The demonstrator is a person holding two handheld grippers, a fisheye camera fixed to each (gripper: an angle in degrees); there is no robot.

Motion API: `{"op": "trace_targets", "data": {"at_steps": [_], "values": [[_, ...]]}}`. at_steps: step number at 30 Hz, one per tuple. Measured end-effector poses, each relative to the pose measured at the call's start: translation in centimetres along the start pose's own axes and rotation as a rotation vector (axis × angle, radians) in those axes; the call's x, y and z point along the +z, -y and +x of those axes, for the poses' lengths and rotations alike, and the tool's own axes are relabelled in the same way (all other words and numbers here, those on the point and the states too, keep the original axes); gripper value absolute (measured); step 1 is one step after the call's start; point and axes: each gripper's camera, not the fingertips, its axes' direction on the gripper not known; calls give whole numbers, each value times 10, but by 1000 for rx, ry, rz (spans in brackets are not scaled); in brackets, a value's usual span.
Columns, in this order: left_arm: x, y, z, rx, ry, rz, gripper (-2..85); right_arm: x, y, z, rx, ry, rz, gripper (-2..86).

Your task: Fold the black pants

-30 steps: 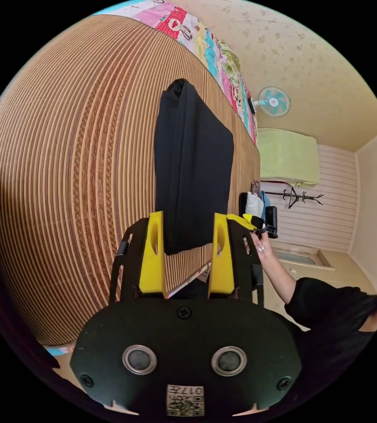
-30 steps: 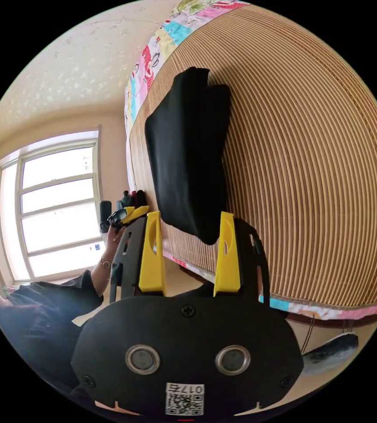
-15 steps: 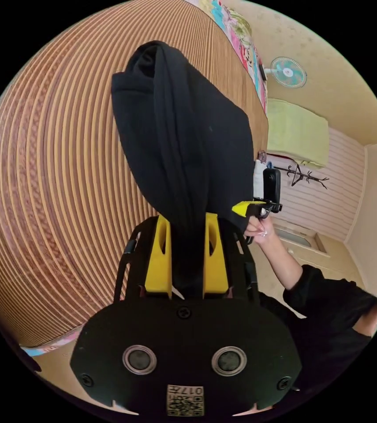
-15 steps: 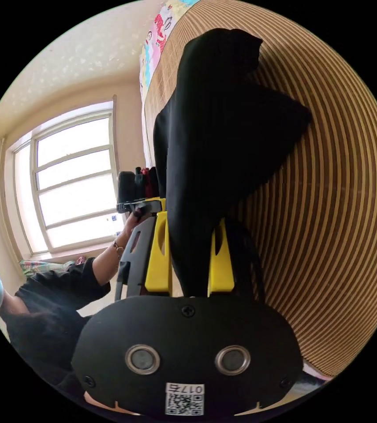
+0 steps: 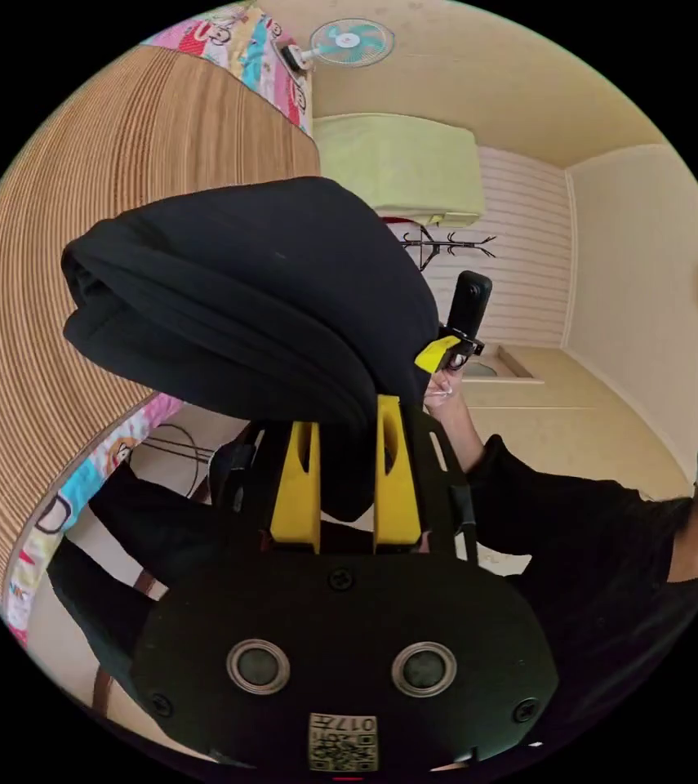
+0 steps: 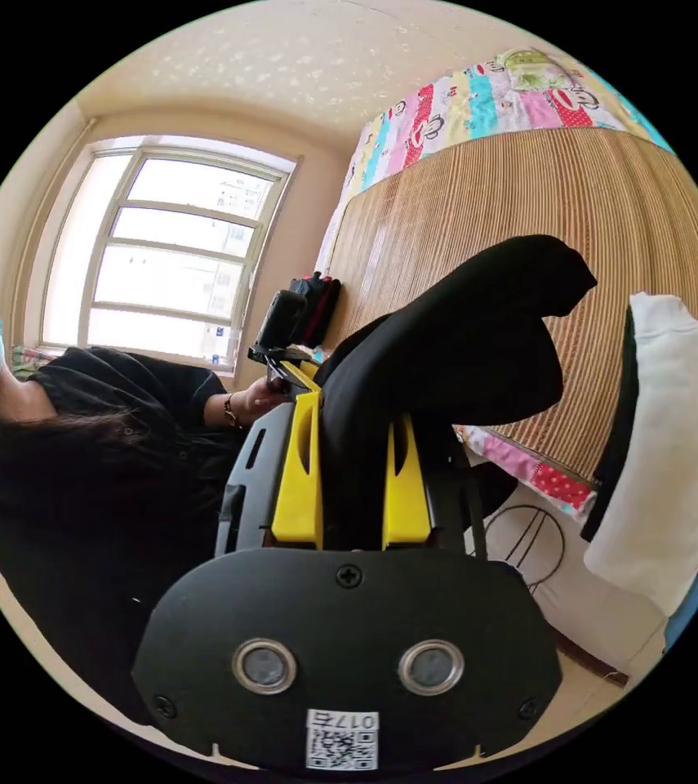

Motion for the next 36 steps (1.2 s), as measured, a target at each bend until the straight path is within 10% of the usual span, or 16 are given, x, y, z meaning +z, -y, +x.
{"op": "trace_targets", "data": {"at_steps": [13, 19, 29, 36], "values": [[190, 118, 16, 78, 211, -403, 77, -75, -76, 126, 728, -729, -19, 63], [46, -21, -29, -141, 324, -32, 15, 65, -50, 42, 563, -596, 109, 10], [-174, -284, 41, -362, 1313, 745, 16, 215, 57, -227, -274, -429, 427, 3], [-273, -342, -1, -489, 1080, 978, 104, 253, 104, -276, -349, -2, 530, 4]]}}
